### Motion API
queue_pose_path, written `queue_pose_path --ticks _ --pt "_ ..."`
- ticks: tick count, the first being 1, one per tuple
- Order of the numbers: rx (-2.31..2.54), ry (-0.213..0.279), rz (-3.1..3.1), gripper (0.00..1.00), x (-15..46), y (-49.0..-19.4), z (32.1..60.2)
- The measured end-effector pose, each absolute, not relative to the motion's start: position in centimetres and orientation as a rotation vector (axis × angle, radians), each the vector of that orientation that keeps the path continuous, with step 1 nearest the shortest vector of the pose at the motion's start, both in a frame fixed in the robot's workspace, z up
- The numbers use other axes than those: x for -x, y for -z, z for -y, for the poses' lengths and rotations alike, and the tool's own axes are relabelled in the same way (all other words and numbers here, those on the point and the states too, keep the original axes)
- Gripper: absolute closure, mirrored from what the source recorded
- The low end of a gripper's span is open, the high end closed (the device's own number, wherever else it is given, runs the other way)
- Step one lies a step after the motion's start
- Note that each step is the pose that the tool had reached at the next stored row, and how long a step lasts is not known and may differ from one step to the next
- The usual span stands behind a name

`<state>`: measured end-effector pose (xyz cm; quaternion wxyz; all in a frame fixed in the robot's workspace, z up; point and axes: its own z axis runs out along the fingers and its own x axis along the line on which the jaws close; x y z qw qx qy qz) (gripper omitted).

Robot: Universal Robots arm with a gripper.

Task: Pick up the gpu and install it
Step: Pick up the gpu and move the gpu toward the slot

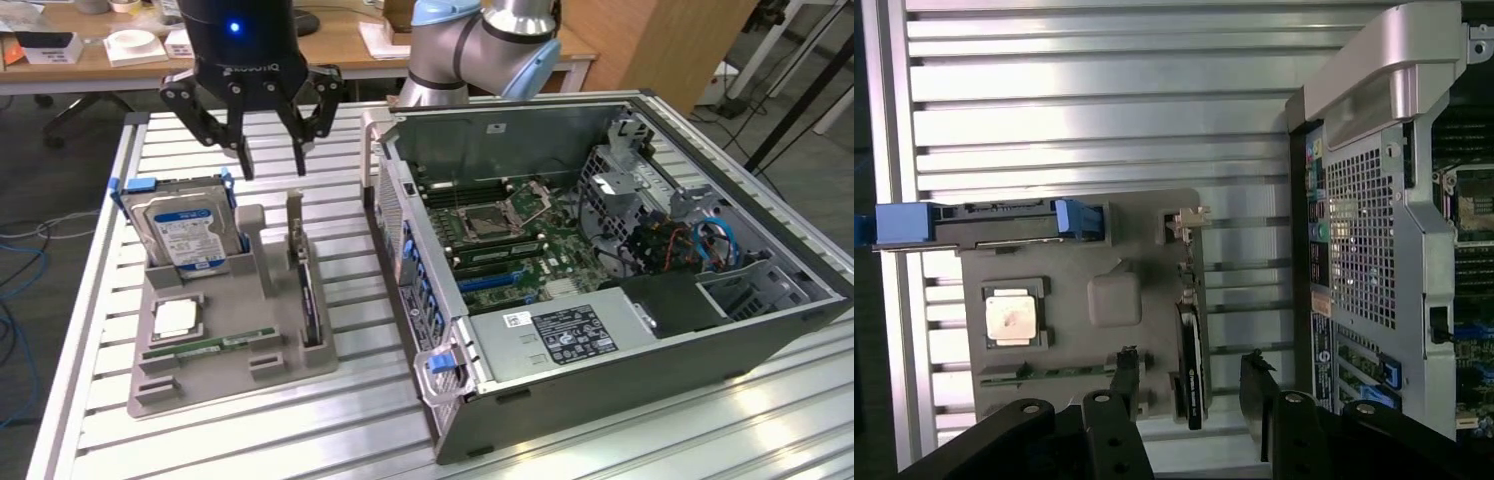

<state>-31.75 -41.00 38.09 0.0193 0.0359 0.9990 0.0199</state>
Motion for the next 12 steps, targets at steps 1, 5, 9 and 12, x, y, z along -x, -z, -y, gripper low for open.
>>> queue_pose_path --ticks 1,5,9,12 --pt "-0.112 -0.061 -3.100 0.47 31.75 -38.06 41.04" --pt "-0.111 -0.059 -3.100 0.47 31.75 -37.96 41.20" --pt "-0.111 -0.058 -3.100 0.47 31.75 -37.85 41.36" --pt "-0.111 -0.058 -3.100 0.47 31.75 -37.76 41.48"
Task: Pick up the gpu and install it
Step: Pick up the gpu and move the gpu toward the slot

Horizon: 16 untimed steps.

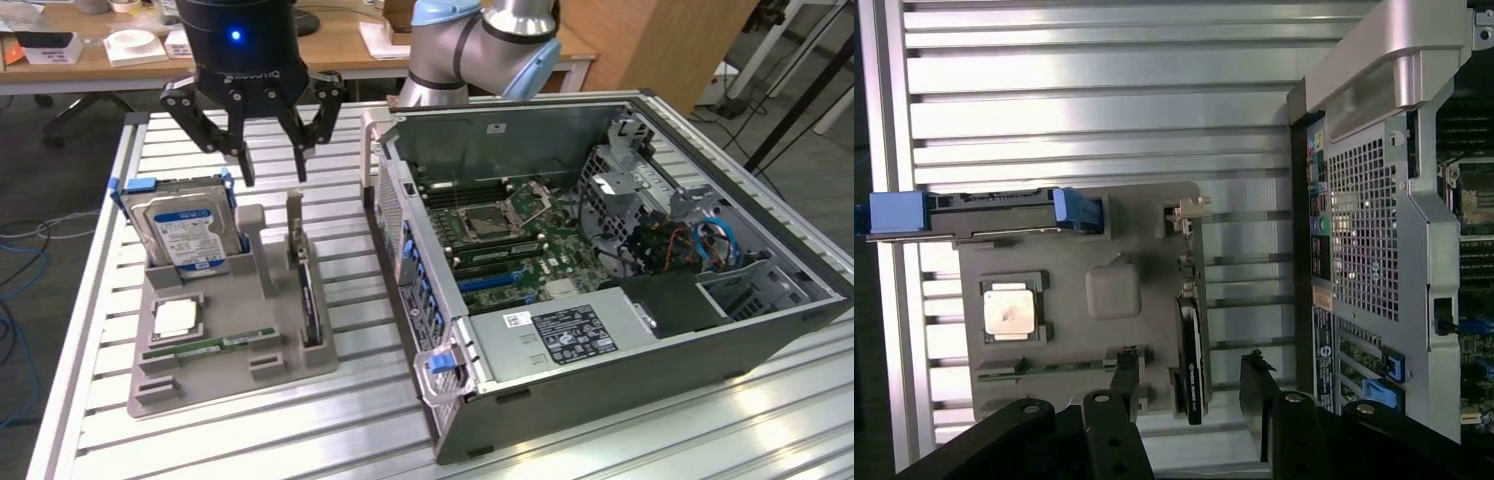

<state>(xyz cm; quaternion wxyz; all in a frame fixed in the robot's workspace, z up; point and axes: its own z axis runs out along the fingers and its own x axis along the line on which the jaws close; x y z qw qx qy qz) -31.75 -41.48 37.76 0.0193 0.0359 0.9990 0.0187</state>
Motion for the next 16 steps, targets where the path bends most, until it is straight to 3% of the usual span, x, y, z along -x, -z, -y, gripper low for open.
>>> queue_pose_path --ticks 16 --pt "-0.111 -0.058 -3.100 0.47 31.75 -37.36 41.96"
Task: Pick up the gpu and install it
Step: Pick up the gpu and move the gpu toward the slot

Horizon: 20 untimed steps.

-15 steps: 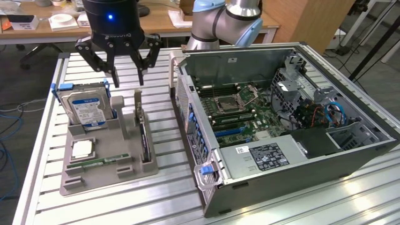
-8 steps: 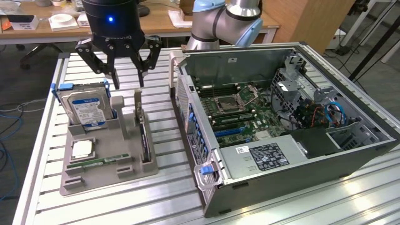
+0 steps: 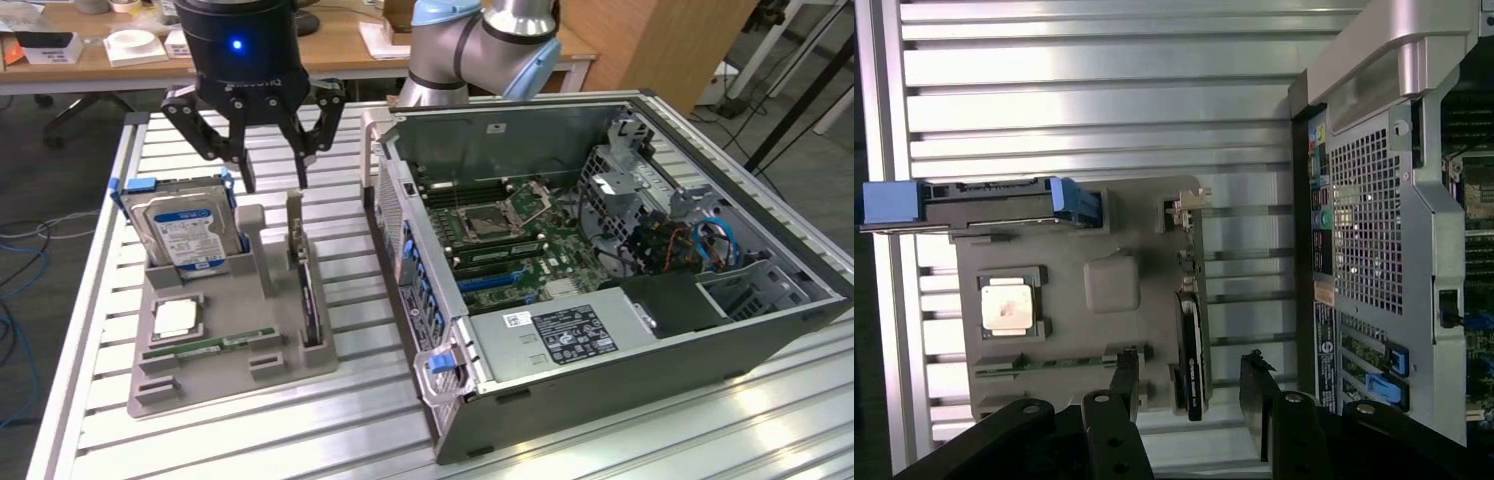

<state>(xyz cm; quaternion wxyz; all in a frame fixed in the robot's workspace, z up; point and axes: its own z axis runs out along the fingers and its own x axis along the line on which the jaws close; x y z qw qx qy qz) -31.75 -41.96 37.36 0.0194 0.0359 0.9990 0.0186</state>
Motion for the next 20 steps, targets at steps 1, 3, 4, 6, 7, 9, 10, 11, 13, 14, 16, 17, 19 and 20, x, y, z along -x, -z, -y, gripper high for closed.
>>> queue_pose_path --ticks 1,3,4,6,7,9,10,11,13,14,16,17,19,20 --pt "-0.111 -0.058 -3.100 0.47 31.75 -37.35 41.98" --pt "-0.111 -0.058 -3.100 0.47 31.75 -37.30 42.03" --pt "-0.111 -0.057 -3.100 0.47 31.75 -37.28 42.05" --pt "-0.111 -0.058 -3.100 0.47 31.75 -37.24 42.09" --pt "-0.111 -0.057 -3.100 0.47 31.75 -37.23 42.11" --pt "-0.112 -0.057 -3.100 0.47 31.75 -37.21 42.13" --pt "-0.111 -0.057 -3.101 0.47 31.75 -37.20 42.14" --pt "-0.111 -0.057 -3.101 0.47 31.75 -37.20 42.14" --pt "-0.111 -0.057 -3.100 0.47 31.75 -37.19 42.14" --pt "-0.111 -0.057 -3.100 0.47 31.75 -37.19 42.14" --pt "-0.111 -0.057 -3.100 0.47 31.75 -37.17 42.14" --pt "-0.111 -0.058 -3.100 0.47 31.75 -37.11 42.14" --pt "-0.111 -0.058 -3.100 0.47 31.75 -36.97 42.15" --pt "-0.111 -0.057 -3.100 0.47 31.72 -36.88 42.16"
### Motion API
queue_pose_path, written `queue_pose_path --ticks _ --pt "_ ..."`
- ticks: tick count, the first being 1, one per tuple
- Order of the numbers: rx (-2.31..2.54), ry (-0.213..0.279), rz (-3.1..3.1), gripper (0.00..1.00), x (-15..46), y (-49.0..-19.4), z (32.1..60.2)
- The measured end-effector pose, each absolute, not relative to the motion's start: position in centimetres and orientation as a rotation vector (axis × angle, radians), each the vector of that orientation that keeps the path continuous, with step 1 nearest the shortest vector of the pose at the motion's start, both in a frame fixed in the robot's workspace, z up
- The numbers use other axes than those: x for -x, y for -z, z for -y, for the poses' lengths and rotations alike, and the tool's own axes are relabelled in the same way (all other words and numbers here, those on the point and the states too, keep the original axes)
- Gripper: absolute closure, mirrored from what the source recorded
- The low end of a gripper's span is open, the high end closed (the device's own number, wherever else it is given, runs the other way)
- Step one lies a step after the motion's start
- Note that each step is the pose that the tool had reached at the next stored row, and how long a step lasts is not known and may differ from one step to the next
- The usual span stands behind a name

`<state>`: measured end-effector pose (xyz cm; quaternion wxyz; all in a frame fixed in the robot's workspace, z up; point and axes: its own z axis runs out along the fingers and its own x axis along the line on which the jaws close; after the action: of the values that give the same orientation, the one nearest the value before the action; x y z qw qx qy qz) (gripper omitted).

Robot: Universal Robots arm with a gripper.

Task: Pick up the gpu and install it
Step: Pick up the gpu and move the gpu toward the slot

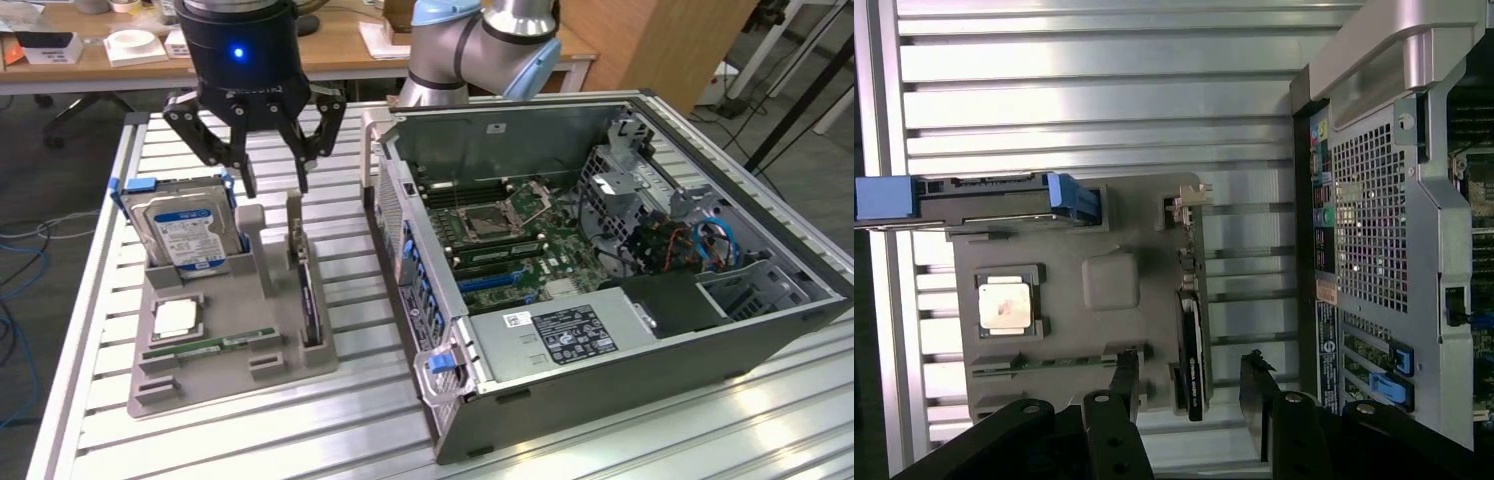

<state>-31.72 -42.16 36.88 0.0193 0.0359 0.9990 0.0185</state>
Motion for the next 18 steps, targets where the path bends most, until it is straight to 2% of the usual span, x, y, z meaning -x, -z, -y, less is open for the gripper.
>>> queue_pose_path --ticks 18 --pt "-0.111 -0.058 -3.100 0.47 30.6 -35.2 44.2"
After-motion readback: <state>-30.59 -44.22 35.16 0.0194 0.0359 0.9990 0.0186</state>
